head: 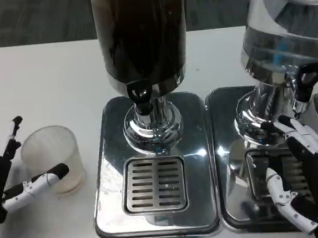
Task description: Grasp the cup under the faucet to collect the drink, then remove the cup.
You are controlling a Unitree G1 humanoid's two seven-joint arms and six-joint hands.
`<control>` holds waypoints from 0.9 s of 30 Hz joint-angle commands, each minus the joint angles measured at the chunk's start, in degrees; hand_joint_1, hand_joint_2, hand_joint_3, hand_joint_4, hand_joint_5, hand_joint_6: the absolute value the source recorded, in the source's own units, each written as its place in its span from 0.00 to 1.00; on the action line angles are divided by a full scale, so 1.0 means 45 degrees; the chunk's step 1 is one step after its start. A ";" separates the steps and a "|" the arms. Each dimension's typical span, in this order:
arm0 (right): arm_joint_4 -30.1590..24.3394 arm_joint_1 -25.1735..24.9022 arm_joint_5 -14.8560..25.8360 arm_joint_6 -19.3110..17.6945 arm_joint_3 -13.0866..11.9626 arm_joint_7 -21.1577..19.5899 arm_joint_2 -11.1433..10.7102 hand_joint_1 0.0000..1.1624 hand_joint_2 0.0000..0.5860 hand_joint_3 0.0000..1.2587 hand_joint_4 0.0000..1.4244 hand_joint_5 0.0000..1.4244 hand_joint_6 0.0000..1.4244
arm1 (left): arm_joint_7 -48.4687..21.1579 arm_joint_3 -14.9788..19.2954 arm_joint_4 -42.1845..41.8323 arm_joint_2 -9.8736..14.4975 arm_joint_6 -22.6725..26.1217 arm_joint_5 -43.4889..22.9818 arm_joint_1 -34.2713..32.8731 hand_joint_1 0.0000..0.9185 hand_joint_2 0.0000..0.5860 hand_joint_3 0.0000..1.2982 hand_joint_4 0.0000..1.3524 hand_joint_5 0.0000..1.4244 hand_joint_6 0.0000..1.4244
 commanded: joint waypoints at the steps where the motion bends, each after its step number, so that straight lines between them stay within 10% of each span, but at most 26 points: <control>1: 0.0083 -0.0028 0.0081 -0.0016 -0.0053 -0.0158 -0.0071 0.36 1.00 0.17 0.06 0.05 0.04 | 0.0125 -0.0249 0.0372 0.0267 -0.0133 0.0174 -0.0371 0.19 0.06 0.00 0.00 0.11 0.14; 27: -0.0027 0.0358 -0.0039 0.0044 0.0244 -0.0421 0.0144 0.37 1.00 0.17 0.06 0.05 0.05 | 0.0129 -0.0713 0.2069 0.0430 -0.1368 0.0047 -0.1192 0.17 0.15 0.00 0.00 0.09 0.13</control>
